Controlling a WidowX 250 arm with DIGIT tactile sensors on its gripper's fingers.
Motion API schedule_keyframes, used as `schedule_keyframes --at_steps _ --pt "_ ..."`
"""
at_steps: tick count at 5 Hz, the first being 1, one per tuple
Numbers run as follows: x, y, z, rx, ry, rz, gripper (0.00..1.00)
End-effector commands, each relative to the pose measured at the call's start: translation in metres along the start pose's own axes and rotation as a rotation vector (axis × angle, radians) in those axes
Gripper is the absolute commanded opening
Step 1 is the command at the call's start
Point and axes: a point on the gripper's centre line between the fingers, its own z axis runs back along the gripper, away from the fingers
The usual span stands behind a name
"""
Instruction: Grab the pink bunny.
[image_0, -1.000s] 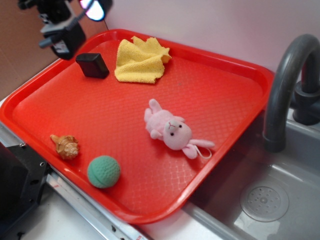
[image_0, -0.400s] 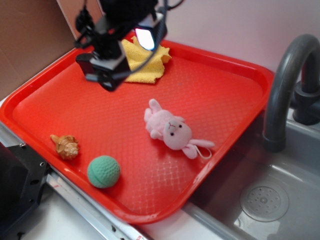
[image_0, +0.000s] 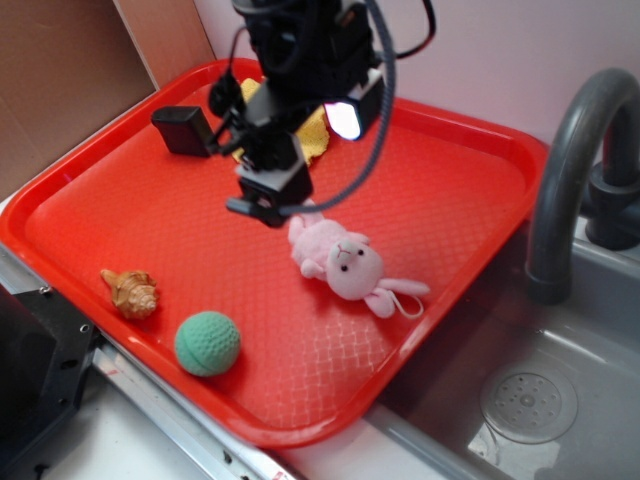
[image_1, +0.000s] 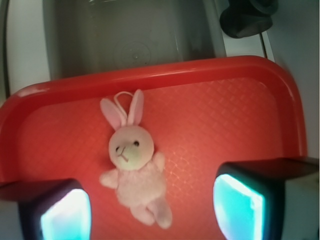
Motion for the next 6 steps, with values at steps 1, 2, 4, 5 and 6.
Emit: schedule_keyframes --at_steps 1,2,4,5,6 --pt "0.007 -0.004 -0.036 -0.015 0.071 0.04 1.0" --pt "0.01 -0.01 -0.053 -0.051 0.078 -0.002 1.0" --pt "0.002 -0.027 -0.068 -0.092 0.134 -0.01 1.0" --pt "-0.005 -0.028 -0.079 -0.116 0.166 0.017 1.0" --pt "-0.006 -0.025 -0.084 -0.122 0.195 0.012 0.0"
